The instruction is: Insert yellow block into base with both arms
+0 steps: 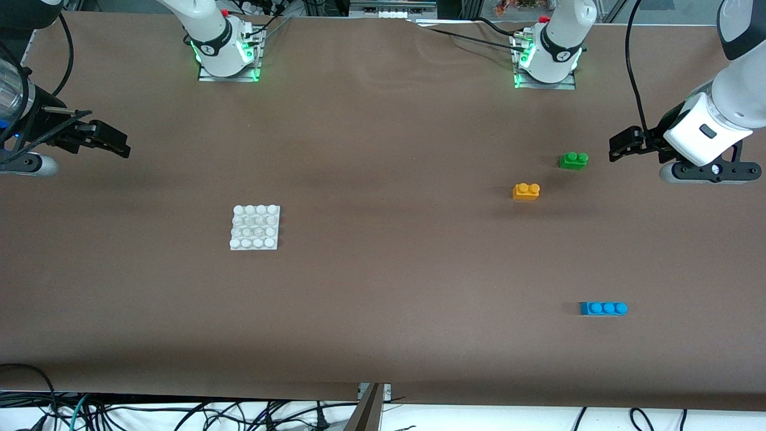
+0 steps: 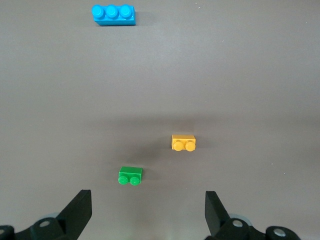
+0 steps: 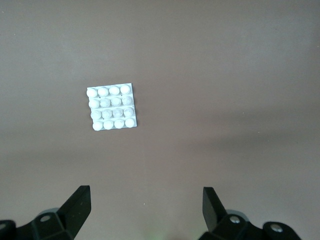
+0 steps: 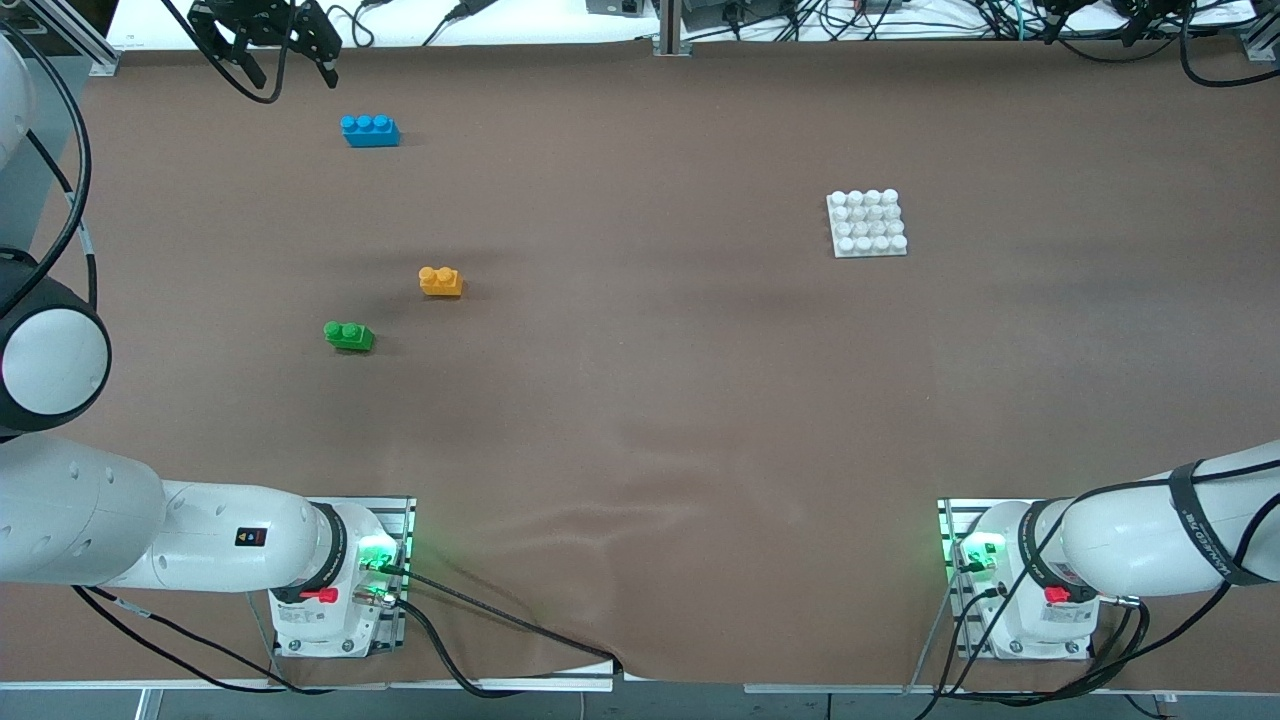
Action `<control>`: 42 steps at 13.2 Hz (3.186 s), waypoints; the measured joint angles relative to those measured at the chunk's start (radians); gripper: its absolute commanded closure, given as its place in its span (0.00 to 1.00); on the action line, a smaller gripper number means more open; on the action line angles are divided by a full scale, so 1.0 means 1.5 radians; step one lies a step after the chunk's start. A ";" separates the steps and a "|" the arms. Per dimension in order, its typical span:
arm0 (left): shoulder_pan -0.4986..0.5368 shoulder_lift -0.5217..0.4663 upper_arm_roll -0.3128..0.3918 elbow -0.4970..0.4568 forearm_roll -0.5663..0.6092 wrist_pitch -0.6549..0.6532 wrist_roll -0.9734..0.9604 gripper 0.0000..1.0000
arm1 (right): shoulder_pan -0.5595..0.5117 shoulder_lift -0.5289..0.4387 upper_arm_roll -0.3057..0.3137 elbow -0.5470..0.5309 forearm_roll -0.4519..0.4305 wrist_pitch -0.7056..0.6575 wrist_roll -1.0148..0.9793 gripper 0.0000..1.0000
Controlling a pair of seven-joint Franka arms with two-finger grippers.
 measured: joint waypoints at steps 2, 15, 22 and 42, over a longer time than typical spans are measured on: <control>0.000 0.007 0.000 0.002 0.000 0.001 0.000 0.00 | 0.000 0.000 0.000 0.000 0.000 0.000 0.000 0.01; 0.001 0.031 0.001 0.035 0.000 0.001 0.000 0.00 | 0.000 0.000 0.002 0.000 0.001 0.000 0.000 0.01; 0.000 0.031 0.001 0.036 0.000 0.001 0.000 0.00 | 0.004 0.000 0.010 0.000 0.007 0.000 0.000 0.01; 0.000 0.031 0.001 0.038 0.000 0.000 0.000 0.00 | 0.004 0.000 0.009 0.000 0.012 -0.003 0.000 0.01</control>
